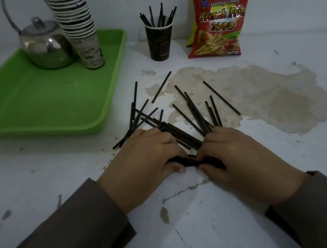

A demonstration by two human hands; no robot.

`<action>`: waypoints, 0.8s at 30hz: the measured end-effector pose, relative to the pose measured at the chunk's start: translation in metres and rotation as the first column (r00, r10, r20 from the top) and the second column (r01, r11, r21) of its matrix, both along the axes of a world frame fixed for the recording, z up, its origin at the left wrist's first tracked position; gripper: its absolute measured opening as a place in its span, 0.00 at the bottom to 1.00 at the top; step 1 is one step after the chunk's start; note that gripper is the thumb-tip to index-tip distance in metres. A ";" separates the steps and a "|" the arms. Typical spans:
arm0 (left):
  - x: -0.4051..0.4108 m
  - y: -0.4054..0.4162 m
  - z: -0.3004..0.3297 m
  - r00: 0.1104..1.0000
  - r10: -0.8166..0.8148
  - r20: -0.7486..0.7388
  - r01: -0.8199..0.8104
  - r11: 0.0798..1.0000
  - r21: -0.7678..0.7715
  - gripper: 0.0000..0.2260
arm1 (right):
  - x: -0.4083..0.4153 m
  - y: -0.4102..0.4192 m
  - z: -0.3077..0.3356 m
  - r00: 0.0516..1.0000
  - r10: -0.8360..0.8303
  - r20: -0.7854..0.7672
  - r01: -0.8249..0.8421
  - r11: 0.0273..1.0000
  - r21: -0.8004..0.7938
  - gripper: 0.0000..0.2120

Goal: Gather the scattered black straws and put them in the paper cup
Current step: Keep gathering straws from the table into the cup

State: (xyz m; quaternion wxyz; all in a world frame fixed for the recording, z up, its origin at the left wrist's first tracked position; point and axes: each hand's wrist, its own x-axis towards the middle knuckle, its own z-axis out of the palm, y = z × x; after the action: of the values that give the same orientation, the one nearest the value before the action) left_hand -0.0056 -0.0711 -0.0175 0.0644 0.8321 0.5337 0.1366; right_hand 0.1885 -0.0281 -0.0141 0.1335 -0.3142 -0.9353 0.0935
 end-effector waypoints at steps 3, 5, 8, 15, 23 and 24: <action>0.000 -0.001 -0.001 1.000 0.008 -0.008 -0.008 1.000 0.021 0.14 | 0.001 0.002 0.000 0.999 -0.033 -0.018 0.033 0.999 -0.001 0.03; 0.000 -0.001 -0.001 1.000 0.013 -0.003 -0.013 1.000 0.025 0.14 | 0.004 0.004 0.000 0.999 -0.047 -0.027 0.047 0.999 0.000 0.03; 0.001 -0.002 -0.002 0.999 0.031 0.026 -0.031 0.999 0.011 0.13 | 0.009 0.010 0.004 0.998 -0.053 -0.016 0.053 0.999 -0.007 0.03; 0.006 0.001 -0.007 0.997 0.064 0.043 -0.066 0.997 0.043 0.10 | 0.020 0.017 0.012 0.994 -0.112 0.017 0.113 0.992 -0.061 0.02; 0.004 0.004 -0.010 0.993 0.108 0.047 -0.111 0.991 0.070 0.10 | 0.020 0.021 0.012 0.994 -0.074 -0.081 0.078 0.996 0.042 0.11; 0.004 0.004 -0.009 0.991 0.114 0.068 -0.118 0.991 0.061 0.10 | 0.021 0.021 0.014 0.992 -0.091 -0.082 0.094 0.995 0.038 0.11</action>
State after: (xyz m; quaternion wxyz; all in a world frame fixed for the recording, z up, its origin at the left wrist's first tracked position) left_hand -0.0013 -0.0669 -0.0269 0.0464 0.7965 0.5740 0.1842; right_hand 0.2095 -0.0068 -0.0006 0.1818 -0.3503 -0.9154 0.0800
